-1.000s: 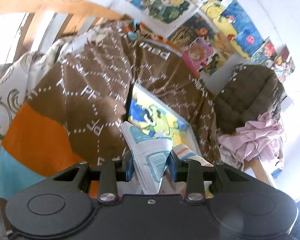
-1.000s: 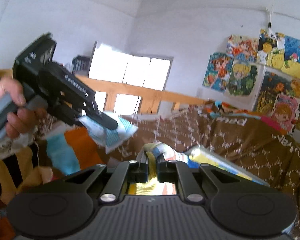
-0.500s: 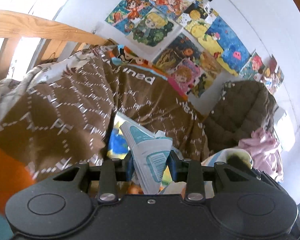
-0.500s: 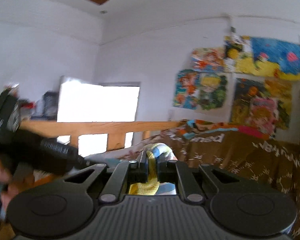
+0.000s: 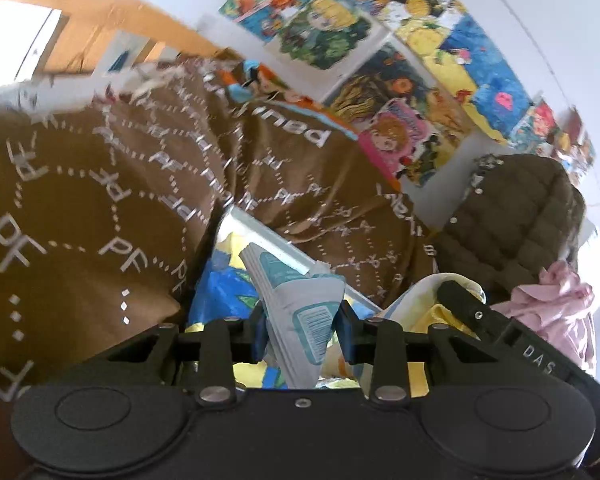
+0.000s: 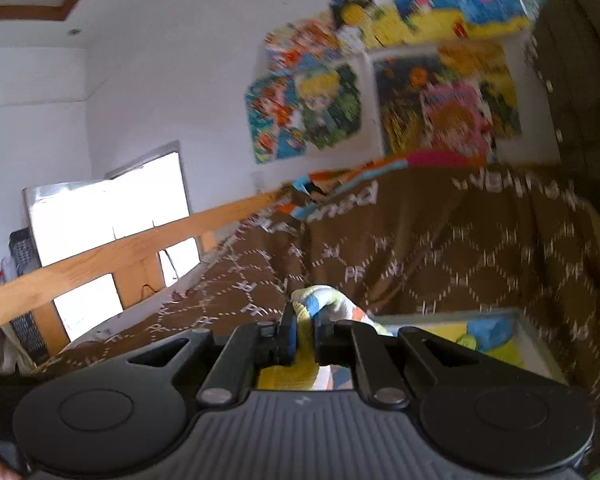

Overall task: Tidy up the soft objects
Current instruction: 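Carry the sock and cloth into the painted tray and open both tools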

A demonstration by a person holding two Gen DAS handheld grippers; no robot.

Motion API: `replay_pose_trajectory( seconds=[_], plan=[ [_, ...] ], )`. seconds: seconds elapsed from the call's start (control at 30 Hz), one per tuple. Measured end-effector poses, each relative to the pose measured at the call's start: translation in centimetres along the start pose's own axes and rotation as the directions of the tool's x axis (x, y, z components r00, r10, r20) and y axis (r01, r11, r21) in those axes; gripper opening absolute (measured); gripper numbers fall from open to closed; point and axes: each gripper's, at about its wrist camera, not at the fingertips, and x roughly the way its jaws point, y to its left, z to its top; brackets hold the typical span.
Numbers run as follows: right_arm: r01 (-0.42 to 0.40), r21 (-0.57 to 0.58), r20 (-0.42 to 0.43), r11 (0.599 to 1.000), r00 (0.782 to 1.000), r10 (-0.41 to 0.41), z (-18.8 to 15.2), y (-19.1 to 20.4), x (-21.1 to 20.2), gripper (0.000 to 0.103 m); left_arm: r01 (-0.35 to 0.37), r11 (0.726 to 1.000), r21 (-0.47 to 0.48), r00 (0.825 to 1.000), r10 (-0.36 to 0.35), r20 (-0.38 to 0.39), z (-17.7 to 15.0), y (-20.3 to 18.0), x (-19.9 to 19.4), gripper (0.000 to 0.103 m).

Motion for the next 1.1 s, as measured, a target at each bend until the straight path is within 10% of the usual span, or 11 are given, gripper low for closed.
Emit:
replay_pose_trajectory(
  seconds=[0.43,0.73,1.1],
  plan=[
    [0.069,0.075,-0.181,0.995,0.982,-0.054,-1.9,-1.5,4.3,0.010,-0.022,1.000,-0.017,0.990,0.019,-0.140,-1.4,2.9,5.8,0.037],
    [0.185,0.115,-0.335,0.976,0.932,-0.138,-2.8,-3.5,6.5,0.011,-0.033,0.999,-0.014,0.983,0.030,-0.180,-2.0,3.1,6.6,0.038],
    [0.182,0.106,-0.366,0.978,0.921,-0.132,-3.0,-4.0,6.1,0.040,-0.059,0.998,0.020,0.980,0.062,-0.187,-1.9,2.2,6.8,0.047]
  ],
)
